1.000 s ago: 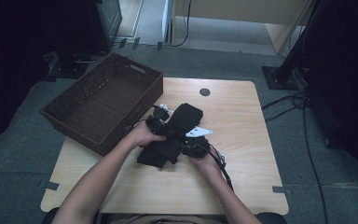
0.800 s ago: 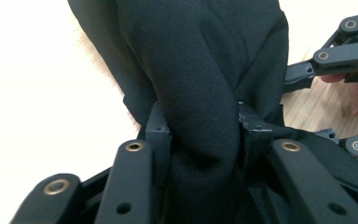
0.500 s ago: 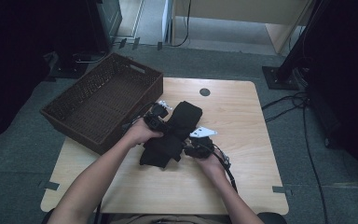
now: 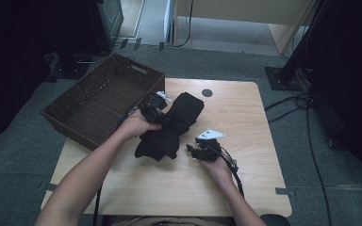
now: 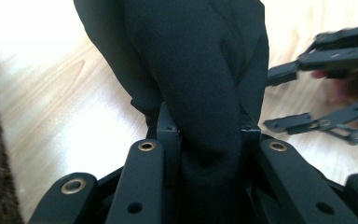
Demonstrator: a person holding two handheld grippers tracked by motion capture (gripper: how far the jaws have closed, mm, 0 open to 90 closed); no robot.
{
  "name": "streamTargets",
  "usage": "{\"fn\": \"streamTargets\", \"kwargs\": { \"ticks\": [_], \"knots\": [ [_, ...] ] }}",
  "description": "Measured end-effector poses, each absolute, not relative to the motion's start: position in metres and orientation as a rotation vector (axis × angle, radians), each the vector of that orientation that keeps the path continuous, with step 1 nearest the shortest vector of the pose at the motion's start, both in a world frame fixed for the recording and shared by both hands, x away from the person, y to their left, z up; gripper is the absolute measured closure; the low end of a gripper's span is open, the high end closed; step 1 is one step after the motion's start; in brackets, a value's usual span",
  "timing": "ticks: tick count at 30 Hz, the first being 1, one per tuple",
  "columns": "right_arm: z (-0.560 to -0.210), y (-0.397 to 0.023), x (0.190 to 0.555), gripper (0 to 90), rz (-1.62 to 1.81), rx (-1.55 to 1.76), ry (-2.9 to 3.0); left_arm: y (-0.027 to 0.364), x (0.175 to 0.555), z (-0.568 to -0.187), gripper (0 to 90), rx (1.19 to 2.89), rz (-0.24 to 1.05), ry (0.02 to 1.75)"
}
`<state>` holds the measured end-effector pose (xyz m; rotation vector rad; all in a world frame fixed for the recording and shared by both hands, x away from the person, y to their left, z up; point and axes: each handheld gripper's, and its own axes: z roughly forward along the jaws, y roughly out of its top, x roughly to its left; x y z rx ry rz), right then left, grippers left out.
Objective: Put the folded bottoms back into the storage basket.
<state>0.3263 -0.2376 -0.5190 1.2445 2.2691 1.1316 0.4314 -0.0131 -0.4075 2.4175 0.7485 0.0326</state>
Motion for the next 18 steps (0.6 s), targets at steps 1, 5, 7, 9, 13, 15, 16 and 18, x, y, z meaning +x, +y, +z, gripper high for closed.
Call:
{"fn": "streamTargets", "kwargs": {
  "ticks": [1, 5, 7, 9, 13, 15, 16, 18],
  "knots": [
    [-0.52, -0.237, 0.326, 49.2, 1.128, 1.254, 2.276, -0.012, 0.431, -0.404, 72.1, 2.414, 0.042, 0.75],
    [-0.522, -0.237, 0.325, 49.5, 1.111, 1.225, 2.26, -0.006, 0.432, -0.389, 72.1, 2.411, 0.09, 0.753],
    [-0.522, -0.237, 0.324, 49.3, 1.109, 1.228, 2.26, -0.001, 0.434, -0.381, 72.2, 2.4, 0.102, 0.758],
    [-0.522, -0.237, 0.324, 49.3, 1.107, 1.229, 2.259, 0.005, 0.436, -0.371, 72.2, 2.392, 0.098, 0.768],
    [-0.522, -0.236, 0.323, 48.8, 1.094, 1.219, 2.255, 0.016, 0.439, -0.348, 72.3, 2.385, 0.142, 0.754],
    [-0.522, -0.235, 0.323, 48.4, 1.087, 1.213, 2.259, 0.022, 0.441, -0.336, 72.2, 2.387, 0.17, 0.757],
    [-0.522, -0.235, 0.323, 48.1, 1.082, 1.211, 2.259, 0.026, 0.443, -0.33, 72.3, 2.39, 0.183, 0.76],
    [-0.522, -0.233, 0.322, 47.8, 1.079, 1.208, 2.254, 0.034, 0.446, -0.318, 72.2, 2.386, 0.212, 0.773]
  ]
}}
